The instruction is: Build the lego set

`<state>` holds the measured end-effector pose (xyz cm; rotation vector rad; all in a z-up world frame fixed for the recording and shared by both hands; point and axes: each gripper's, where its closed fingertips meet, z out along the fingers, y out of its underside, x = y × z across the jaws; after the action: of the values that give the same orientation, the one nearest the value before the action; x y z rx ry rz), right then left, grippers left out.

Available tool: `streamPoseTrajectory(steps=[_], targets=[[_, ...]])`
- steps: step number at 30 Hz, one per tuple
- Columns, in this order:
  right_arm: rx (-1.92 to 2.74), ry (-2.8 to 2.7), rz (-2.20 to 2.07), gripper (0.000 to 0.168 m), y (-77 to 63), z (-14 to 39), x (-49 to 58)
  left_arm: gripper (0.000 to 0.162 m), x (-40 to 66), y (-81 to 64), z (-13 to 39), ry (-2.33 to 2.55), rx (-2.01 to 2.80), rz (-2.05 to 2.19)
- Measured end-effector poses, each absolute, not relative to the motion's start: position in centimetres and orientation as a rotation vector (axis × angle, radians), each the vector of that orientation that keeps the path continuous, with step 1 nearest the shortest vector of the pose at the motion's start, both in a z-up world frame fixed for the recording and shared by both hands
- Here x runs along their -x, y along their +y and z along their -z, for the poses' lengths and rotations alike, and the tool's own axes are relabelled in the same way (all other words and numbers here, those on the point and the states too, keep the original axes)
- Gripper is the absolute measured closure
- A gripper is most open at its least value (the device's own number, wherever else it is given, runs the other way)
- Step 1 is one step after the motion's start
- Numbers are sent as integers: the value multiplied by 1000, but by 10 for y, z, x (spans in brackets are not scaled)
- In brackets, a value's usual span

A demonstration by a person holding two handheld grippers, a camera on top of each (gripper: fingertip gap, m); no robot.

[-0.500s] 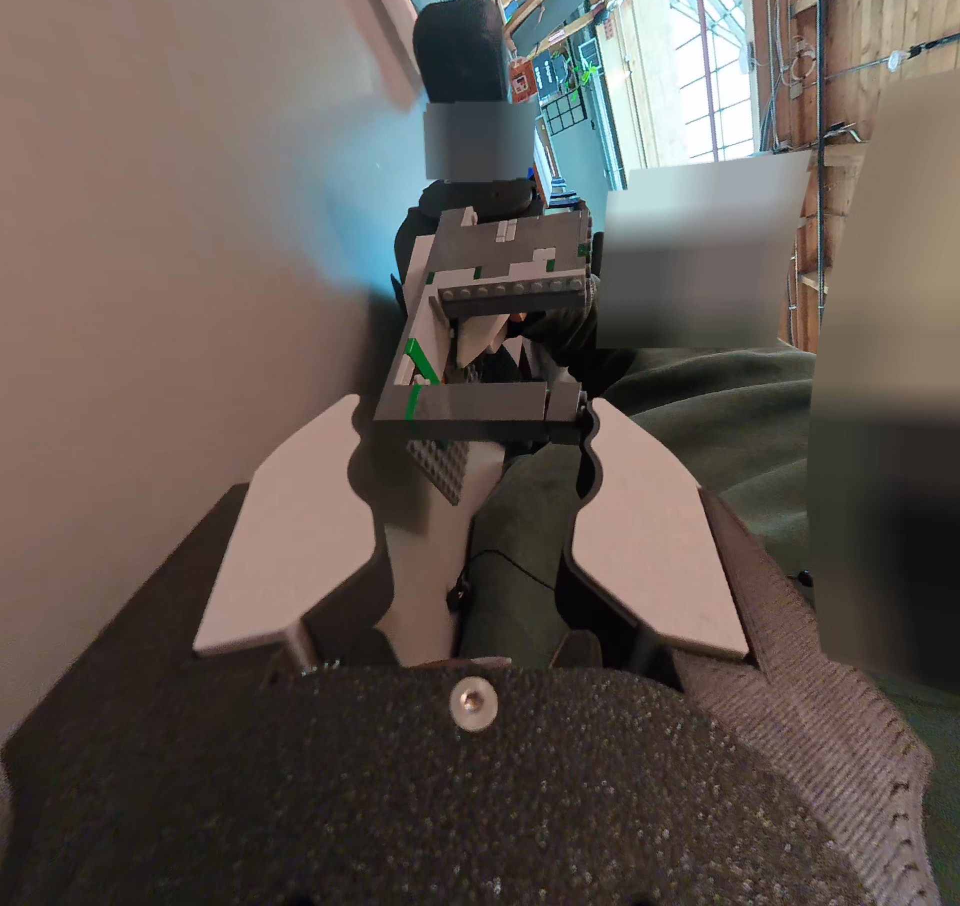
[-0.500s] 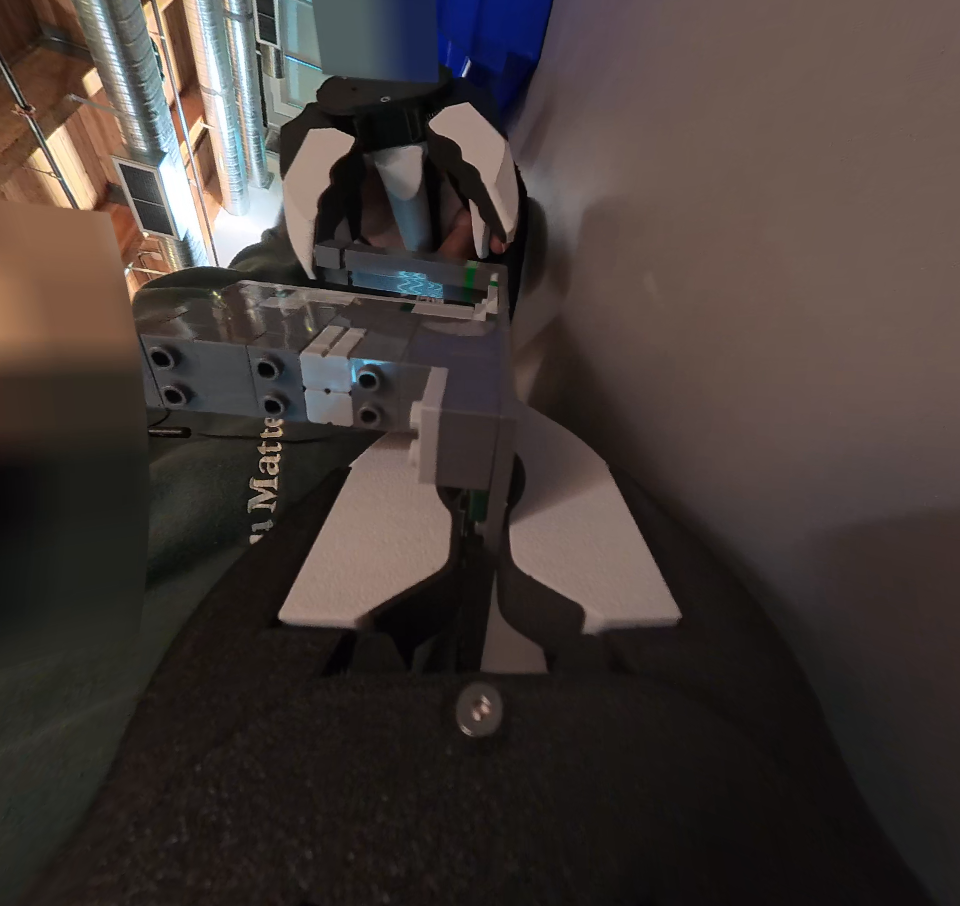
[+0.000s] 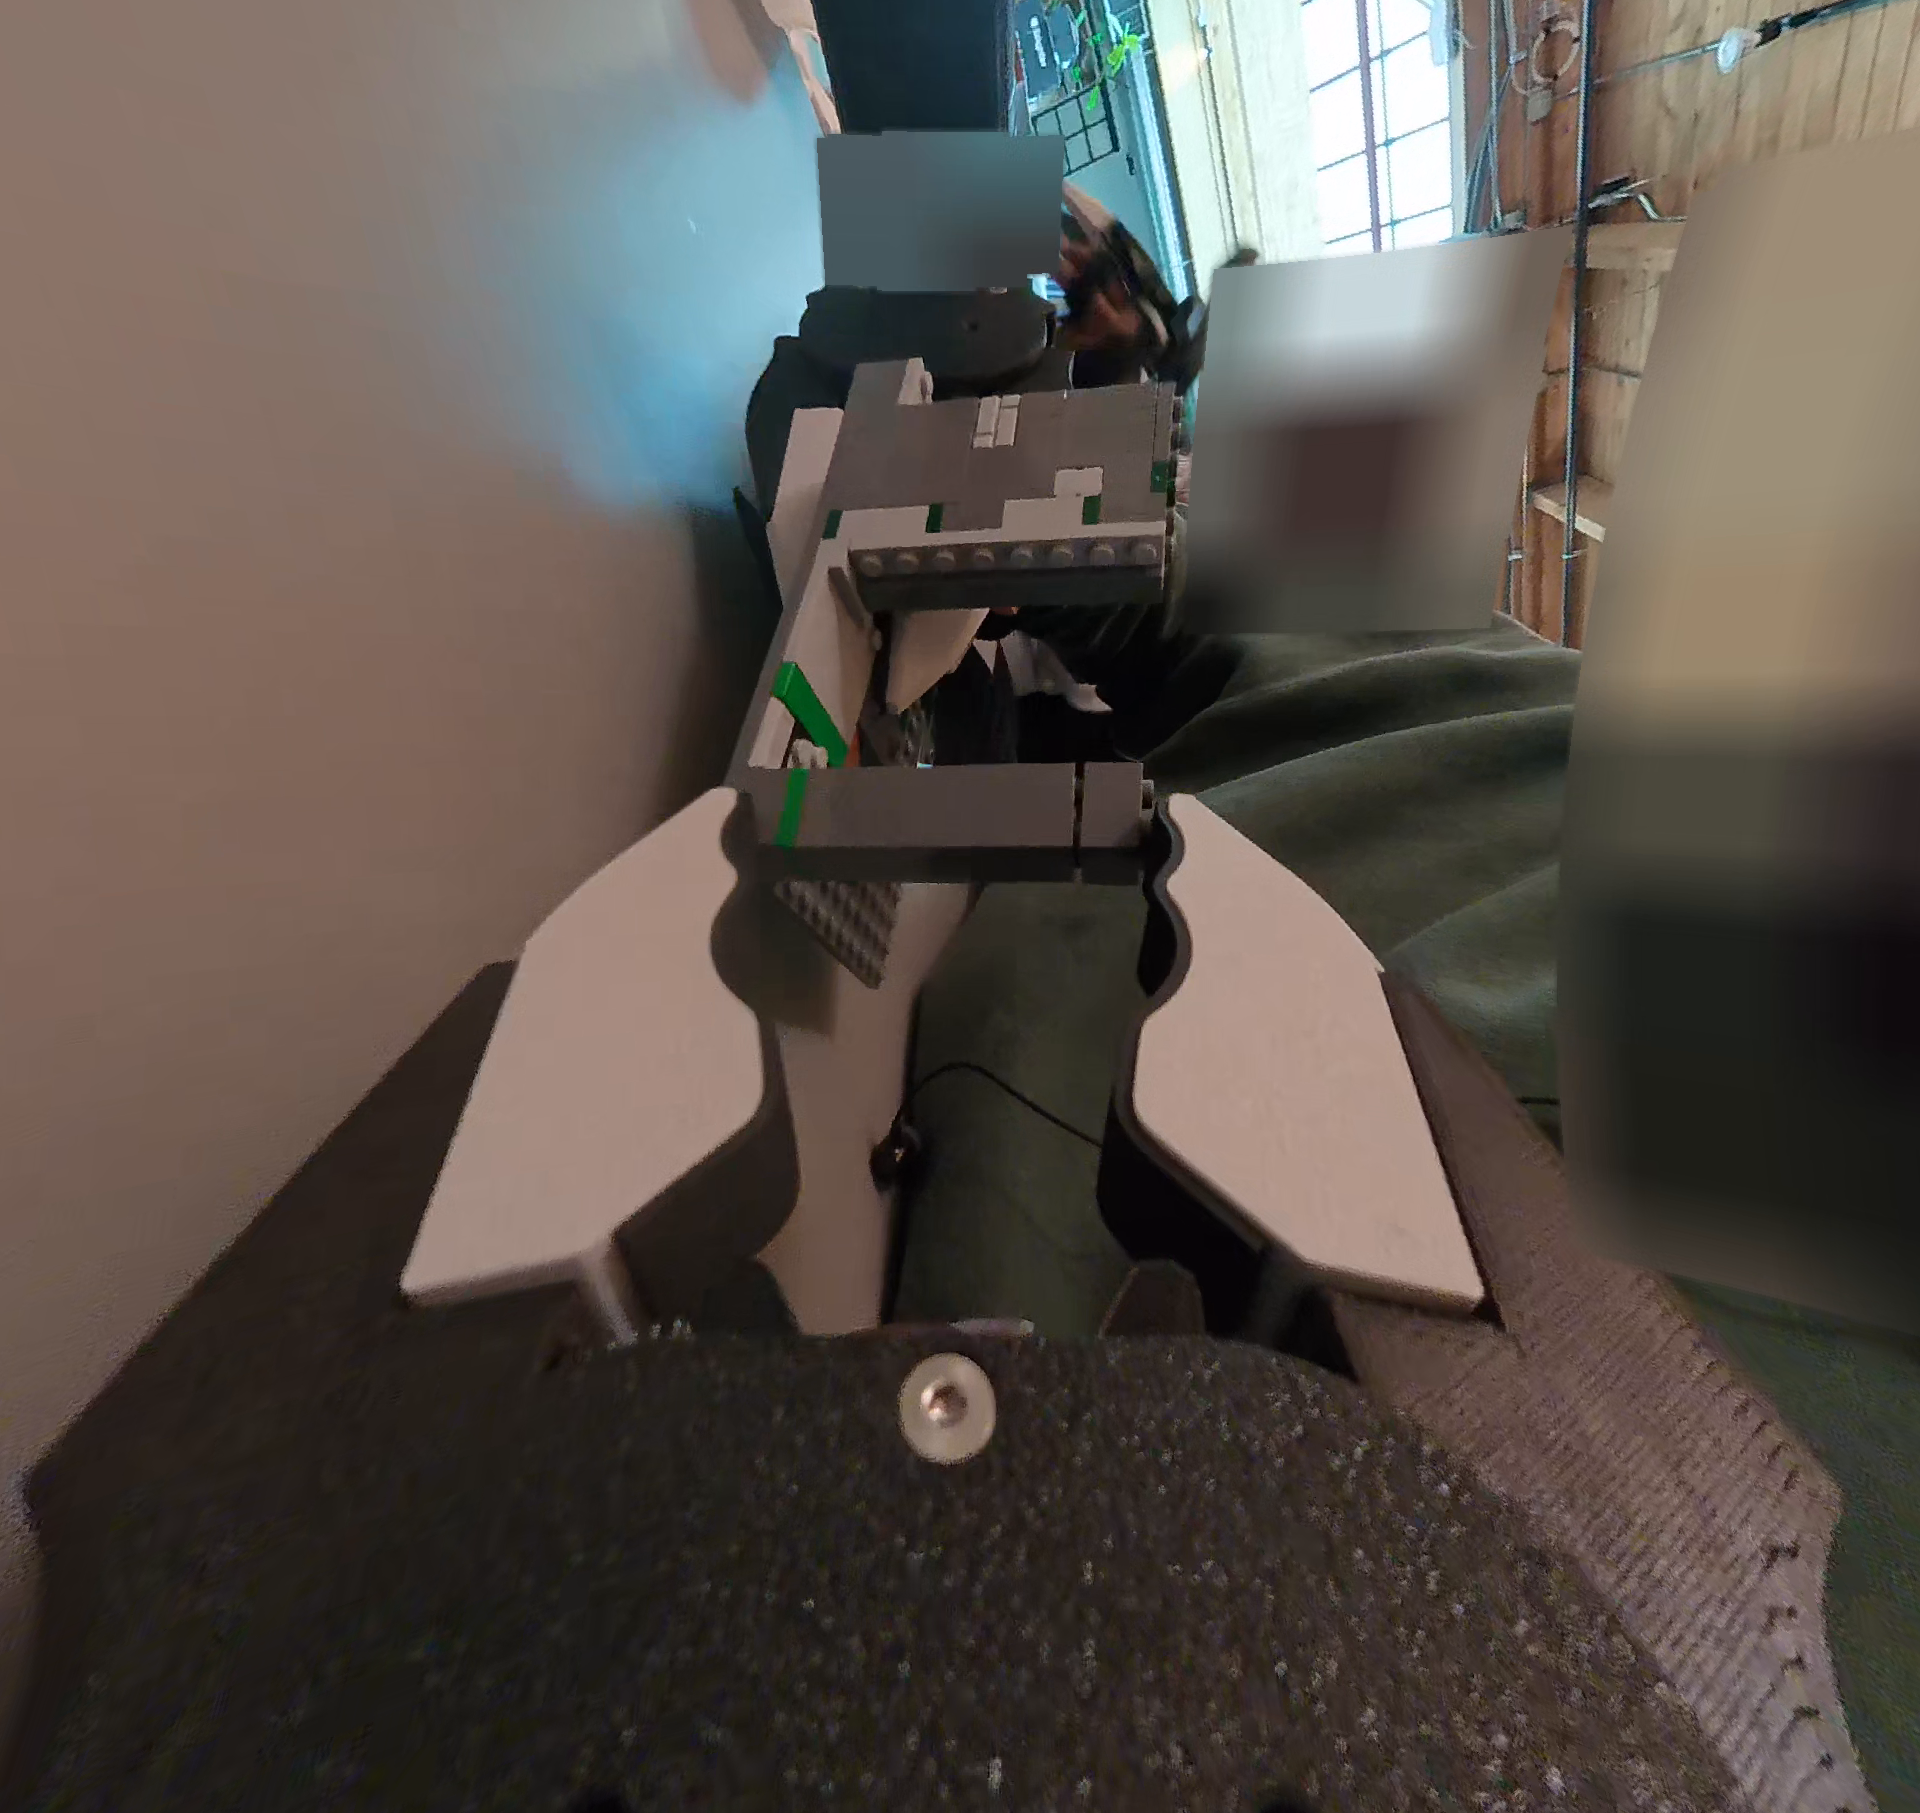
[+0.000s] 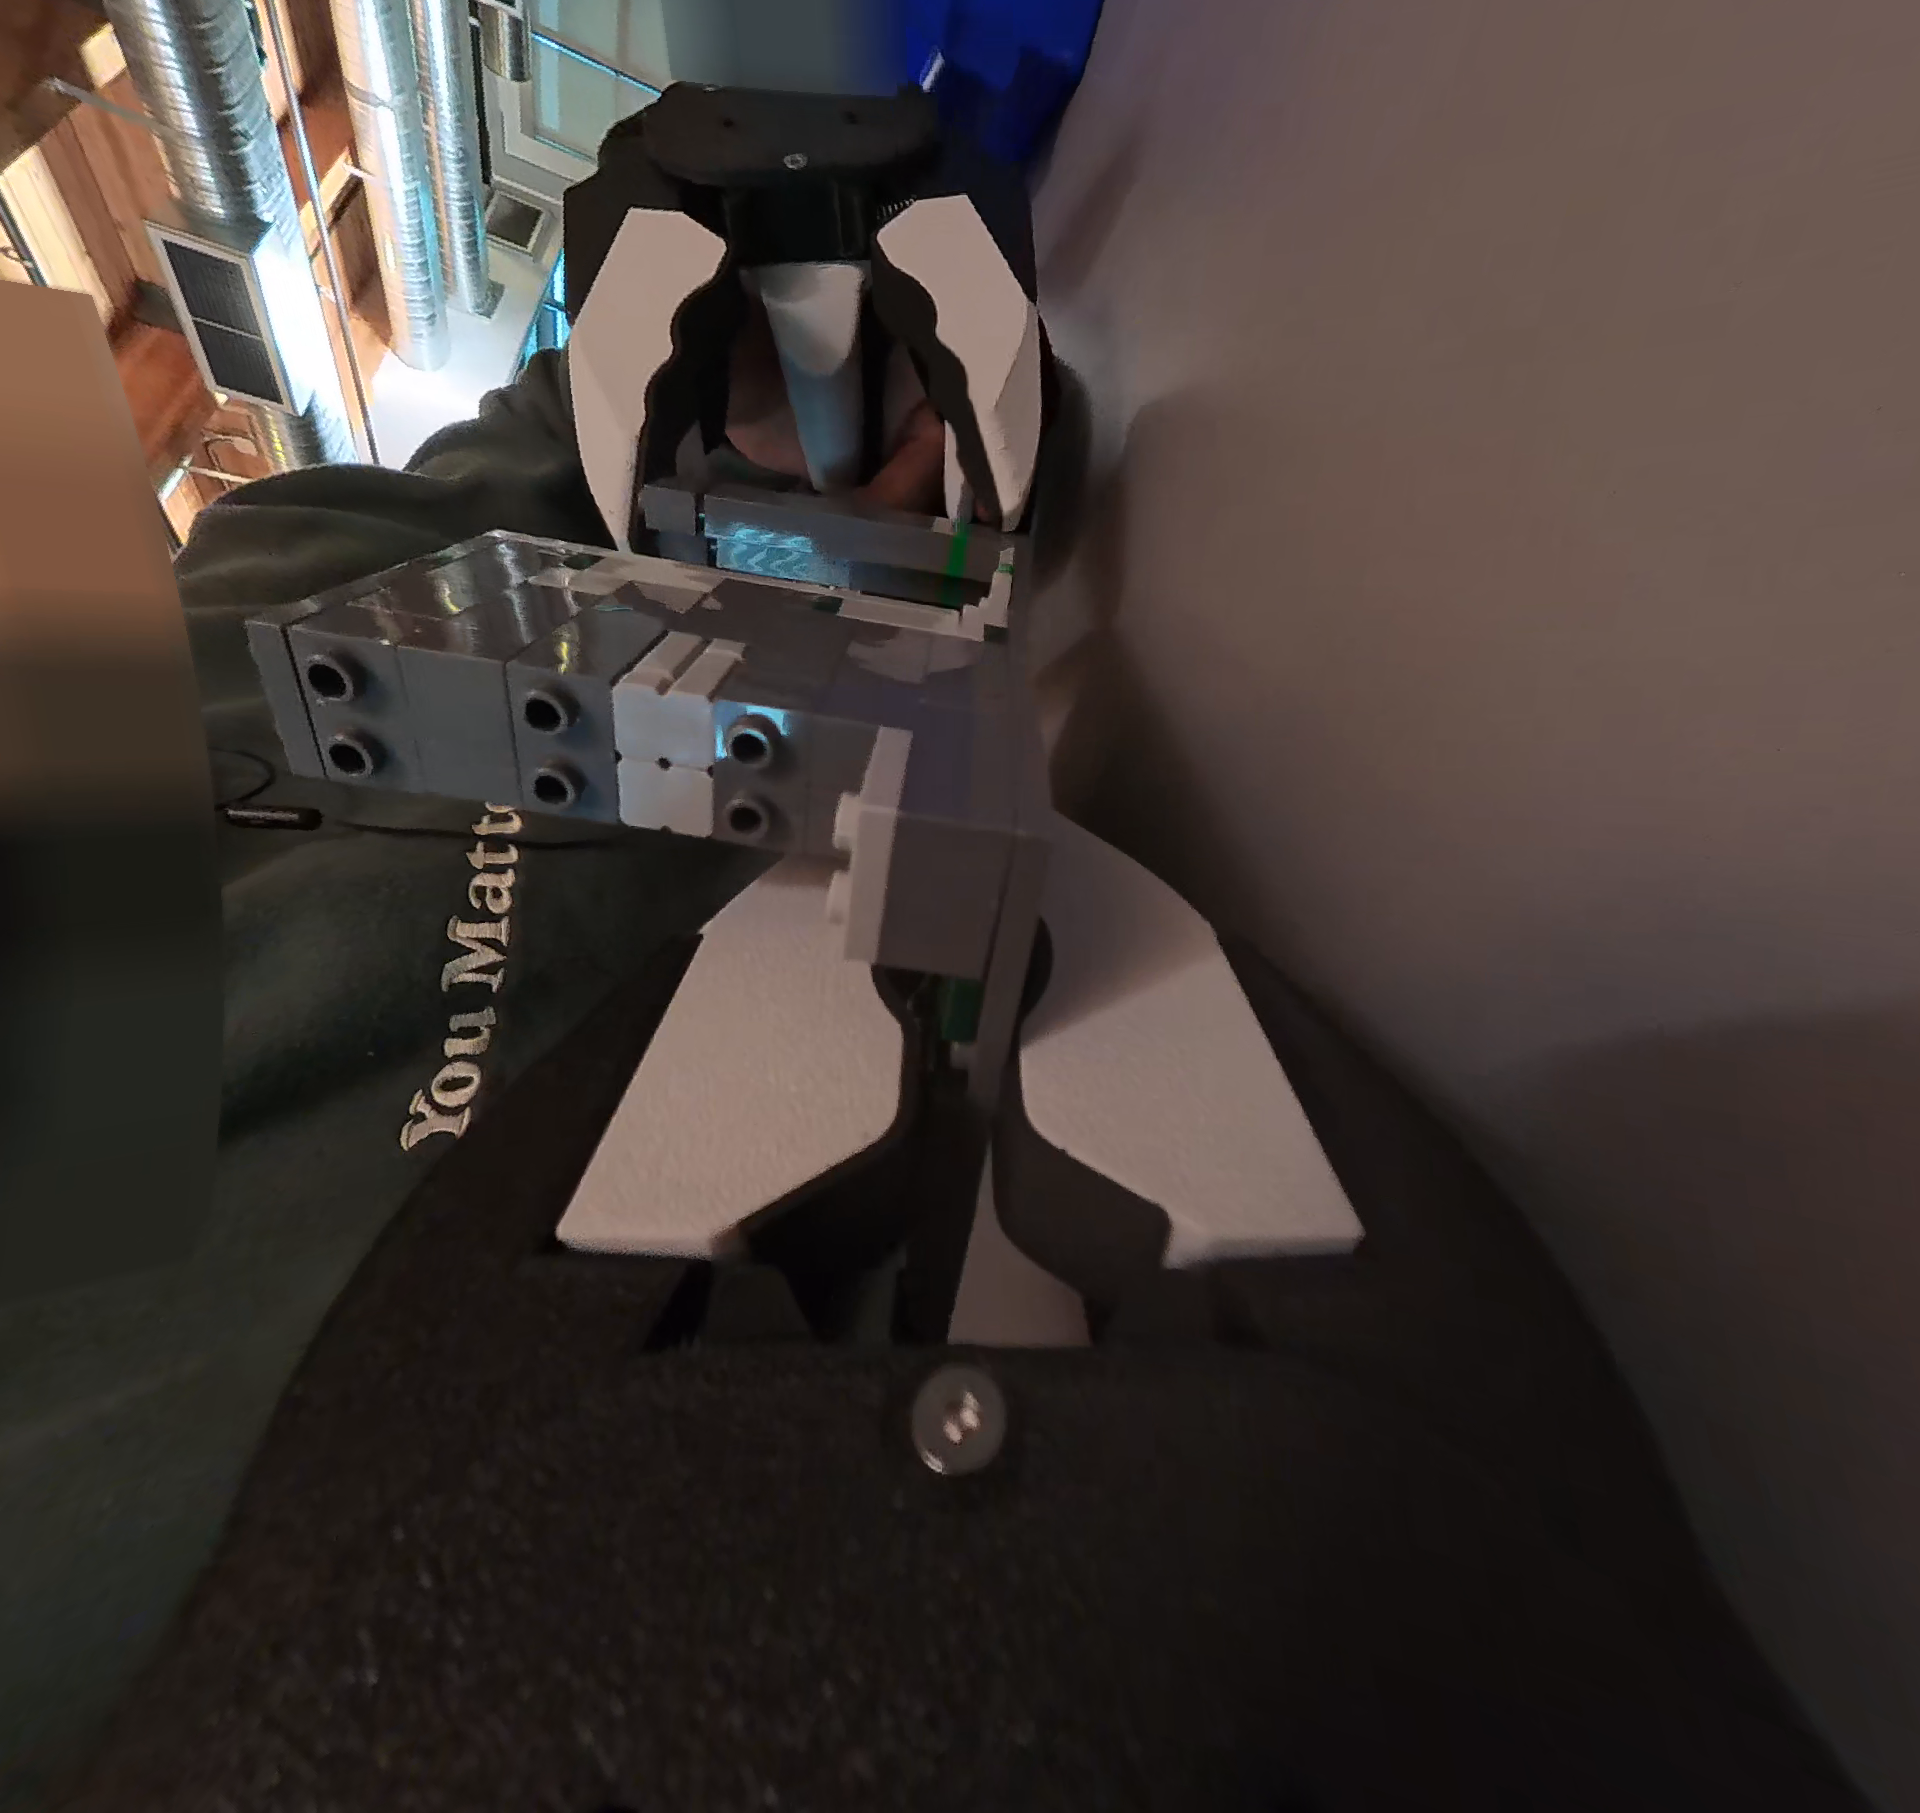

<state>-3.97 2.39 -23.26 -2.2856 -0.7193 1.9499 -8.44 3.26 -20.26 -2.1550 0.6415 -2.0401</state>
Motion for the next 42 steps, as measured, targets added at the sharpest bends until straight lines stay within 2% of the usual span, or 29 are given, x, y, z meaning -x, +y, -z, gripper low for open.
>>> streamPoseTrajectory(steps=[3, 42], targets=[[2268, -730, -1943, 160, 24, 233, 38, 96, 85, 33, 202, 638, 2144, 2057], [2333, -607, -2058, 160, 22, 236, 41, 94, 83, 37, 196, 664, 2126, 1952]])
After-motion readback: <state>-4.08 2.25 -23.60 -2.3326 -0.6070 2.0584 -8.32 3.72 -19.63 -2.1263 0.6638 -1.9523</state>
